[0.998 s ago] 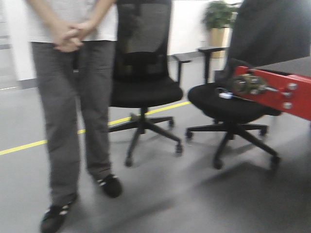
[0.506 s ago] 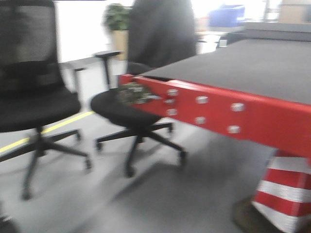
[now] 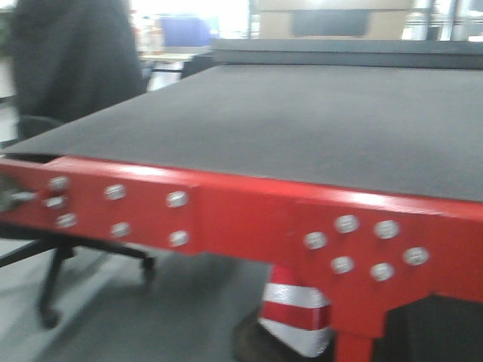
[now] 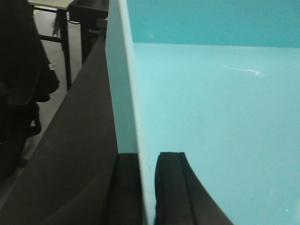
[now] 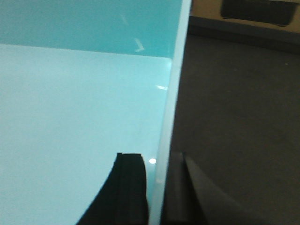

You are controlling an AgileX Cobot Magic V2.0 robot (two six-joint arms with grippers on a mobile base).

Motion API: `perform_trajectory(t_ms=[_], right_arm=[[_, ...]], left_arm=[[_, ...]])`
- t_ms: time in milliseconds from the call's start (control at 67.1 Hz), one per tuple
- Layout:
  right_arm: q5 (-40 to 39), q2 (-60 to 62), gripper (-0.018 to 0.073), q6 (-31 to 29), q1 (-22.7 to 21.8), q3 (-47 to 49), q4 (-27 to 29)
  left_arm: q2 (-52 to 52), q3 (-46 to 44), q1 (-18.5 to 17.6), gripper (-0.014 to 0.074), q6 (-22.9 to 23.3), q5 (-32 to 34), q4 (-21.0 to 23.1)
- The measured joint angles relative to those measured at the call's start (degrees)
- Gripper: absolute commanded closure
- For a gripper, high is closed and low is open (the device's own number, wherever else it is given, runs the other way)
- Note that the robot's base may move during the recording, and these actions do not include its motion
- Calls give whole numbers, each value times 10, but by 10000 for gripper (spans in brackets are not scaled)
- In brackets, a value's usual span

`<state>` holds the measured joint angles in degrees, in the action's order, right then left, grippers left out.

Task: Fetch blue bin and place on conveyor start
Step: 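Drive up to the grey conveyor table holding the bin in both grippers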

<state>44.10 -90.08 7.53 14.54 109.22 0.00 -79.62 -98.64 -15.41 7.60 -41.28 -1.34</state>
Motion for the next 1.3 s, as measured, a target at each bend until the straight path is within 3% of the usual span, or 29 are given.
perform_trajectory(t_ms=[1296], right_arm=[[-4,0,712,-1,-1,0,0]], left_arm=[[0,0,0,708,0,0,1]])
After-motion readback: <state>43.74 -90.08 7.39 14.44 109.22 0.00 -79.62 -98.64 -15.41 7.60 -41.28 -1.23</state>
